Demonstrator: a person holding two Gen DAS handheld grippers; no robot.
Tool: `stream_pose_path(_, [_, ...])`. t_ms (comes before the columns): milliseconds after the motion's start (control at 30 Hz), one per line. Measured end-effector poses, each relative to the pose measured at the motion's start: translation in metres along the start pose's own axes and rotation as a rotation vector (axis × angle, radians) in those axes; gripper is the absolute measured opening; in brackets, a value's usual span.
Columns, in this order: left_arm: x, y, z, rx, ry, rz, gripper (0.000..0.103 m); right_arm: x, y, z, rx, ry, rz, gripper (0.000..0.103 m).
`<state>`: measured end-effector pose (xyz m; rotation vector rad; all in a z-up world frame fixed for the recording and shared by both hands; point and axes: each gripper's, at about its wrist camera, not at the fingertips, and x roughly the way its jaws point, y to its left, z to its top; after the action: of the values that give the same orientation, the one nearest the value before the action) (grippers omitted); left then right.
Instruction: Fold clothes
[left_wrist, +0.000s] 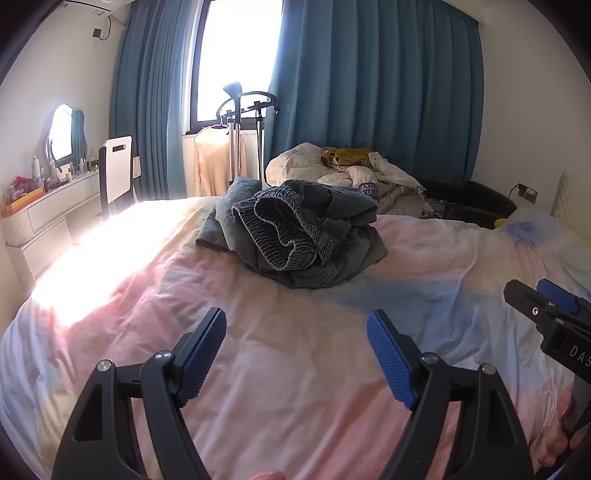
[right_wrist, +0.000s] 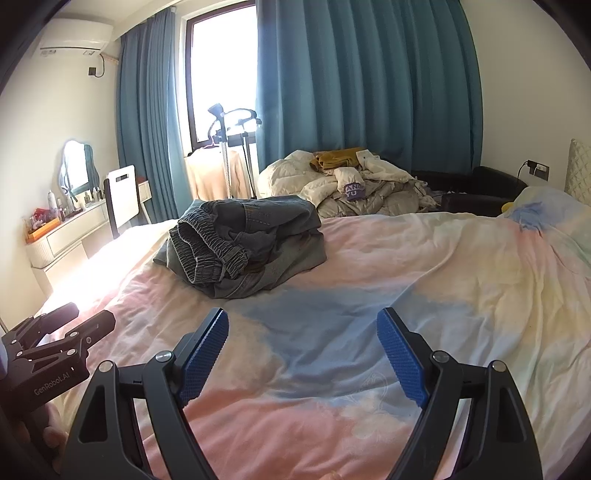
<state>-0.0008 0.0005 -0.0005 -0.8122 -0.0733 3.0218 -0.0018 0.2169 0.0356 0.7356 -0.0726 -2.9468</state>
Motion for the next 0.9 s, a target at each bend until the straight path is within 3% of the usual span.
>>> stream_pose_path(900, [-0.0006, -0.0027, -0.0011, 0.000, -0.011, -0.003, 0.081, -0.0025, 0.0037, -0.0007, -0.017, -0.020, -0.008, 0.084])
